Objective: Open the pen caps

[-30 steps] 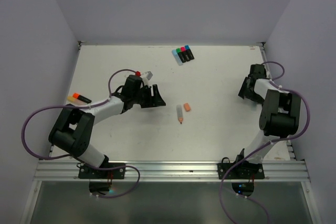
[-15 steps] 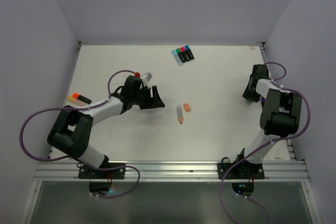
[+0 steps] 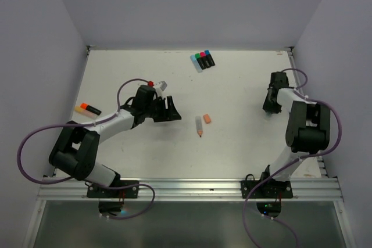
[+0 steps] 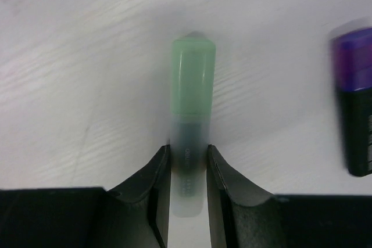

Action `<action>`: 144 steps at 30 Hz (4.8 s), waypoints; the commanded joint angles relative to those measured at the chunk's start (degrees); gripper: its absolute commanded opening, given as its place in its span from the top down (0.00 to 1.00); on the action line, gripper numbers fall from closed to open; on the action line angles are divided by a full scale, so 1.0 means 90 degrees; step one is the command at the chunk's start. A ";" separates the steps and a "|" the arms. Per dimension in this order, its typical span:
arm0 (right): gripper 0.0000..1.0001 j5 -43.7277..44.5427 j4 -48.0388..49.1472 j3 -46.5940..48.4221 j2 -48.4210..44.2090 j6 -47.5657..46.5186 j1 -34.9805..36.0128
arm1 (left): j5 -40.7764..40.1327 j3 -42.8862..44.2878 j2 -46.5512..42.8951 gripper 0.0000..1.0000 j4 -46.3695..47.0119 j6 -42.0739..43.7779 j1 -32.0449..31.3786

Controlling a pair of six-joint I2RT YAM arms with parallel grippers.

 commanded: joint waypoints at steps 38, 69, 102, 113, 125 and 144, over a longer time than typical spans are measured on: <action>1.00 -0.2696 0.0677 -0.1094 -0.3199 0.0578 0.5018 | 0.0576 0.0459 0.0134 0.41 0.2441 -0.1960 -0.1044; 1.00 -0.2520 0.0677 -0.0928 -0.3365 0.0784 0.5497 | 0.0302 0.0557 0.0408 1.00 0.2333 -0.1823 -0.1162; 1.00 -0.1886 0.1390 -0.1719 -0.2847 0.1643 0.6638 | 0.0469 0.0780 0.0085 1.00 0.3214 -0.2050 0.0244; 1.00 -0.1035 0.1213 -0.2002 -0.3267 0.1917 0.7411 | -0.1122 0.1270 -0.0246 1.00 0.1847 -0.1102 0.0742; 1.00 -0.0001 0.1048 -0.0264 -0.0867 0.1741 0.6903 | -0.1837 -0.0008 -0.2208 1.00 0.0821 -0.0495 0.0743; 0.83 0.0508 0.0970 0.0391 0.0268 0.1819 0.6717 | -0.1026 -0.0556 -0.2834 1.00 0.0644 -0.0525 0.0743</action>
